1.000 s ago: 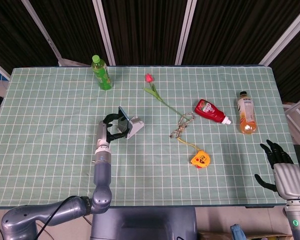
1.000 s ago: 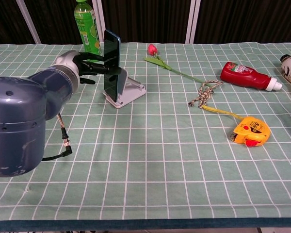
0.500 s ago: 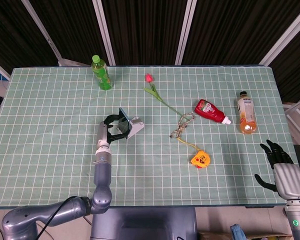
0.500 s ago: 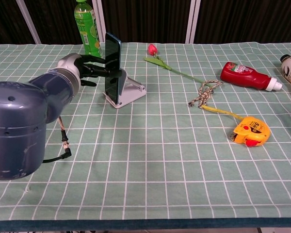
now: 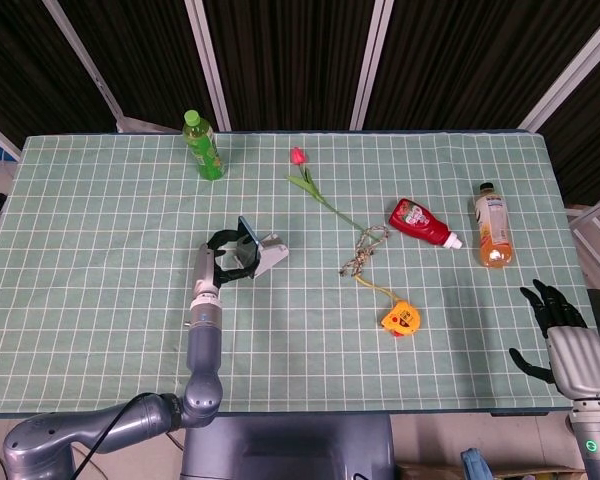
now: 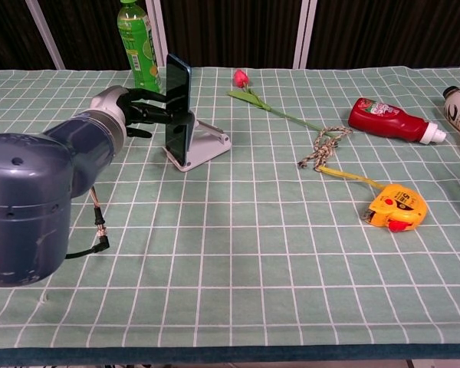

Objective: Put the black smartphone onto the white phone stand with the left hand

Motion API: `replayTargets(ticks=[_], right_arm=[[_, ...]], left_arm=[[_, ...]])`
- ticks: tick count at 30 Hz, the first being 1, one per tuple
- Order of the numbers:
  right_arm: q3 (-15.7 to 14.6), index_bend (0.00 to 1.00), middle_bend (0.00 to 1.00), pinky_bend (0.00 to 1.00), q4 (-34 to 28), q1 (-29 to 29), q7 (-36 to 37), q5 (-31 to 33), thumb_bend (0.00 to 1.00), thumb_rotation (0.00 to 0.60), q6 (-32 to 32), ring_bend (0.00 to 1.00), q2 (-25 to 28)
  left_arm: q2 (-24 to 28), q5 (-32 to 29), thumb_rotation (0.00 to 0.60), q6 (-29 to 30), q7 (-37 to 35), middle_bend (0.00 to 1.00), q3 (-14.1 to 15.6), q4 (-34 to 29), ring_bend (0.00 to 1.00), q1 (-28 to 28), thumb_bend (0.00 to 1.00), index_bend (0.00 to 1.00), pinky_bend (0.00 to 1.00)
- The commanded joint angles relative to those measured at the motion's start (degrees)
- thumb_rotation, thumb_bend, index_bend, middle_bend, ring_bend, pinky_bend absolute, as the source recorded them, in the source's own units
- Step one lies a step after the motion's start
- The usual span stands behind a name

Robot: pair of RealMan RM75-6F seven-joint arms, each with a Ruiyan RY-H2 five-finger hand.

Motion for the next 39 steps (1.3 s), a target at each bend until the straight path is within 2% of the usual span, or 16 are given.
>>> replayTargets(ticks=[1,7,21,39], right_arm=[[0.0,0.12,0.02,0.19,0.0,0.0,0.0,0.0,0.34,0.6,0.0,0.0,0.0],[0.0,0.12,0.02,0.19,0.0,0.0,0.0,0.0,0.34,0.6,0.0,0.0,0.0],[0.0,0.12,0.02,0.19,0.1,0.0,0.1,0.0,0.34,0.6,0.0,0.0,0.0],[0.0,0.12,0.02,0.19,0.1,0.0,0.1,-0.1,0.34,0.6,0.1,0.0,-0.1]], left_arm=[[0.0,0.1,0.6,-0.1,0.0,0.53,0.0,0.0,0.16,0.0,0.27,0.51,0.21],[0.0,0.2,0.6,-0.3,0.2,0.51,0.1,0.0,0.15,0.1,0.27,0.49,0.21],[0.4,0.2,0.6,-1.0,0.7,0.36,0.3,-0.5,0.11,0.3,0.27,0.34,0.19],[0.9,-0.3,0.6,-1.5,1.1,0.26,0.2,-1.0,0.07,0.4,0.26,0.25,0.17]])
